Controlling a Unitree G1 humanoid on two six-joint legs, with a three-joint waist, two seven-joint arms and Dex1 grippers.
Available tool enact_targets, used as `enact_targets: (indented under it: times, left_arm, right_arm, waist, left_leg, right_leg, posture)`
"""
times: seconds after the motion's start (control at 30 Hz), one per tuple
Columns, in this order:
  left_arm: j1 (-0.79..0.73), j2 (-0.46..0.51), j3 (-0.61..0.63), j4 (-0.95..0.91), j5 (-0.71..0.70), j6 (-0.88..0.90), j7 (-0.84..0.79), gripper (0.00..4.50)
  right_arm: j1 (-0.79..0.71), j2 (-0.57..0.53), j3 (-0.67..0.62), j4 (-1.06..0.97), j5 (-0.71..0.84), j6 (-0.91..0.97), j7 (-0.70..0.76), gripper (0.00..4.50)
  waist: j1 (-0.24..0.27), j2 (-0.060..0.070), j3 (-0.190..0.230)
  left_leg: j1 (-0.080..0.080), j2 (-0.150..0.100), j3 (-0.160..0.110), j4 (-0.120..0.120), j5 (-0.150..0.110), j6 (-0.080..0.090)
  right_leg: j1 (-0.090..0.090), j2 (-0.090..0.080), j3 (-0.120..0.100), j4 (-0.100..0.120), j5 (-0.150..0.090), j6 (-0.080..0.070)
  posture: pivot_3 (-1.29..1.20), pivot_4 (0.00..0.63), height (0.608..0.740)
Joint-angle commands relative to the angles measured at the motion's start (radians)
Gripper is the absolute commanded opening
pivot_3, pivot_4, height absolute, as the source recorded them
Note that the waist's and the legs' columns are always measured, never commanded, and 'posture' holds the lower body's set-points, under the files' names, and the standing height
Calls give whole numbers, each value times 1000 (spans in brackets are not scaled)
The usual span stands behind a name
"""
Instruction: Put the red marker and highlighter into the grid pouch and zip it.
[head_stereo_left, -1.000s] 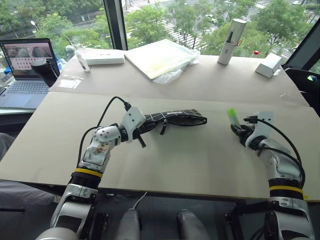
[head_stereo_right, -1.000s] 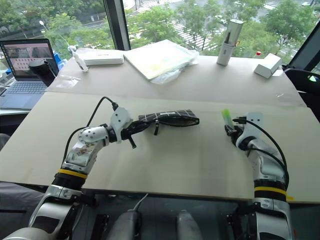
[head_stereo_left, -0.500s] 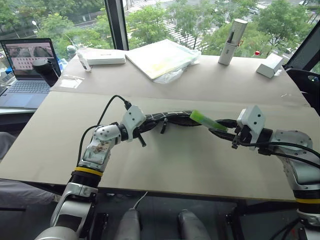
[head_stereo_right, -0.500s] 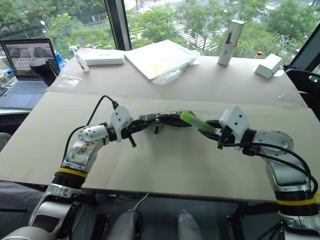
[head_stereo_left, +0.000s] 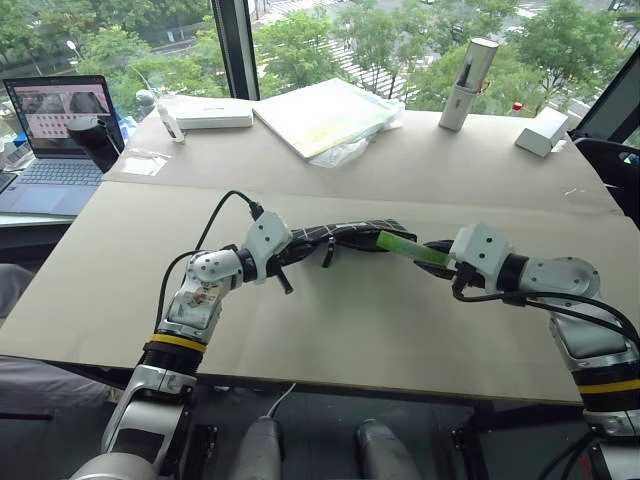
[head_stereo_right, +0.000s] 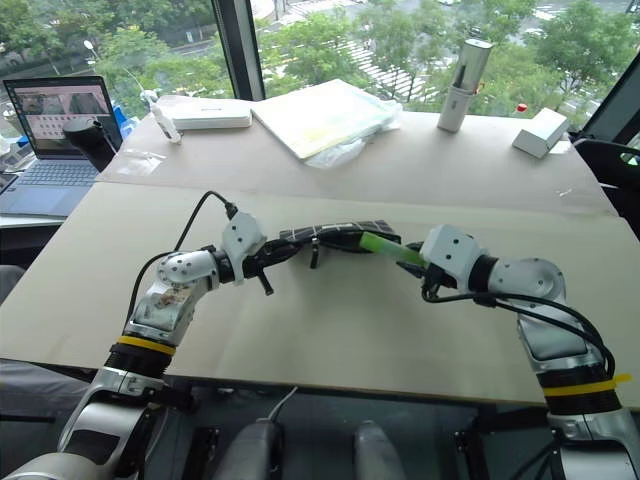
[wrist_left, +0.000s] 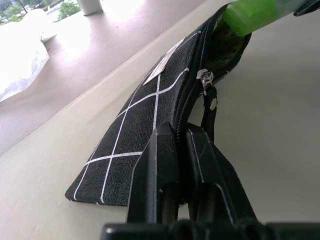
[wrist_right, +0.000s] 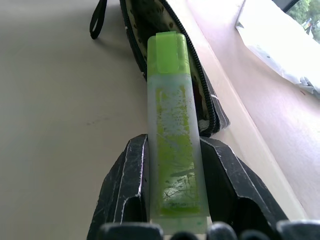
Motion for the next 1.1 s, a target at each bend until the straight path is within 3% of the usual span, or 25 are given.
enact_targets:
  times: [0.03,0.47,0.9,0.97,1.1]
  left_arm:
    - [-22,5,4,-7,0,-29,-8,0]
    - [-21,11,-2,-8,2,-36,-15,0]
    - [-16,11,-3,-19,-1,-25,-8,0]
    - [-14,12,-2,-23,-1,-23,-6,0]
    - [-9,13,0,-28,-2,-20,-2,0]
  right_arm:
    - [-54,3,37,31,-53,-55,0,1081]
    - [-306,102,224,218,-272,-140,-27,1081]
    - [-424,271,343,327,-395,-271,-93,1081]
    - [-422,276,324,331,-384,-257,-90,2080]
    - [-423,254,279,356,-387,-258,-128,3304]
  waist:
    - [0,0,0]
    - [-1,0,0]
    - [-2,0,0]
    - [-2,0,0]
    - [0,0,0]
  left_leg:
    - [0,0,0,0,0,0]
    - [0,0,0,0,0,0]
    - [0,0,0,0,0,0]
    - [0,0,0,0,0,0]
    - [0,0,0,0,0,0]
  right_leg:
    - [0,0,0,0,0,0]
    - [-1,0,0,0,0,0]
    - [-2,0,0,1,0,-1]
    - [-2,0,0,1,0,-1]
    - [-2,0,0,1,0,-1]
  posture:
    - [0,150,740]
    - [0,150,740]
    - [0,150,740]
    - [0,150,740]
    - [0,150,740]
